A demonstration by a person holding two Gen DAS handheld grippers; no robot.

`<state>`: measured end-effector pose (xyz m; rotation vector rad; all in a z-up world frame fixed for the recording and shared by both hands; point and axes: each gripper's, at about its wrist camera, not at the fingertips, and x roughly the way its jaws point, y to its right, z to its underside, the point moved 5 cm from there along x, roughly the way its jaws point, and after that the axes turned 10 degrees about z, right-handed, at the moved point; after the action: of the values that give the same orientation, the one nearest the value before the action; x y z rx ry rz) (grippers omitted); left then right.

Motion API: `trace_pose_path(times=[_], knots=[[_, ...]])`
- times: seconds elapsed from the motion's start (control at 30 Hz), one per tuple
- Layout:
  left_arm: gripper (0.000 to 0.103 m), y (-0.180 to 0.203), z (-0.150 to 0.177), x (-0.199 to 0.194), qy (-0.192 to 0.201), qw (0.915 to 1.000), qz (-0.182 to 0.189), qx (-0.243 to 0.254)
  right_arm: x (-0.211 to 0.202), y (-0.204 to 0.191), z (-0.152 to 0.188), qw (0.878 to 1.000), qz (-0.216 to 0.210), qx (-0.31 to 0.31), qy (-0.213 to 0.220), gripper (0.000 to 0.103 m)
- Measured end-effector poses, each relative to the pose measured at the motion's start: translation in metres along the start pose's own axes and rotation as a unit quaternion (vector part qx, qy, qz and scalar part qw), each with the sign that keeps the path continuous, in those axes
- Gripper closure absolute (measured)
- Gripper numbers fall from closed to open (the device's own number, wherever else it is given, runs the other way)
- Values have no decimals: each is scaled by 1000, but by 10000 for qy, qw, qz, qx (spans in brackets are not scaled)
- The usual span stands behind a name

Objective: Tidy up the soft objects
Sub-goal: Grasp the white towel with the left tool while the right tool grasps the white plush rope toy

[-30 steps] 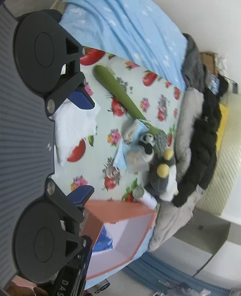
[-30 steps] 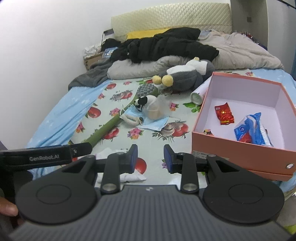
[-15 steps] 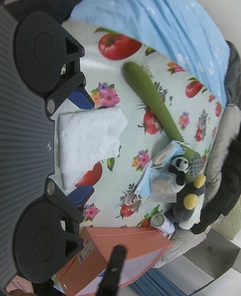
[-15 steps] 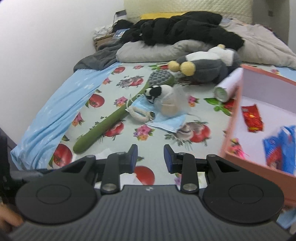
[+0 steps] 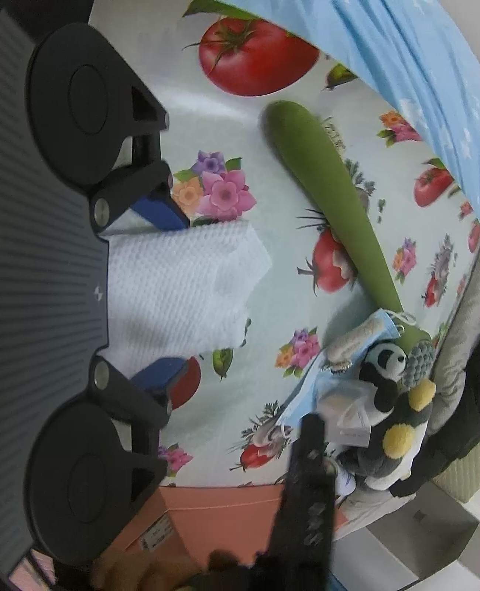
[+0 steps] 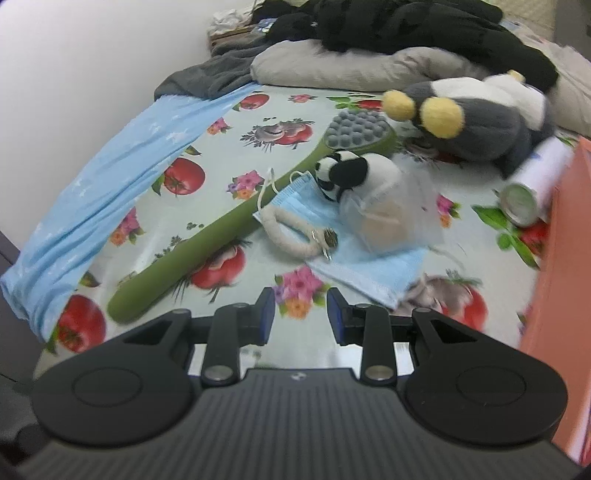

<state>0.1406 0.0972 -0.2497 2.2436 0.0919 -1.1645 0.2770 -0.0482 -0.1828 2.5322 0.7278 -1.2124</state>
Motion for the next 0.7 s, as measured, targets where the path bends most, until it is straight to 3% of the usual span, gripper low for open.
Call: trace_pose_path(times=[0.1, 0.17, 0.27, 0.37, 0.53, 0.6, 0.7], knots=[[40, 0, -2, 1, 109, 9999, -20, 41, 20, -8, -11, 9998, -23, -186, 42, 69], [64, -1, -4, 3, 132, 9999, -20, -8, 34, -14, -18, 9995, -37, -316, 54, 69], [88, -4, -8, 6, 135, 9999, -14, -56, 51, -22, -25, 9990, -65, -441, 70, 69], [94, -7, -11, 7, 161, 9998, 65, -119, 66, -30, -32, 9978, -76, -654, 122, 69], [97, -9, -14, 7, 242, 9995, 138, -172, 84, -42, -37, 9954, -130, -930, 186, 72], [97, -9, -15, 7, 274, 9994, 134, -180, 91, -46, -37, 9942, -69, -1051, 202, 86], [98, -9, -16, 6, 297, 9993, 143, -162, 93, -47, -37, 9931, 48, -1140, 258, 92]])
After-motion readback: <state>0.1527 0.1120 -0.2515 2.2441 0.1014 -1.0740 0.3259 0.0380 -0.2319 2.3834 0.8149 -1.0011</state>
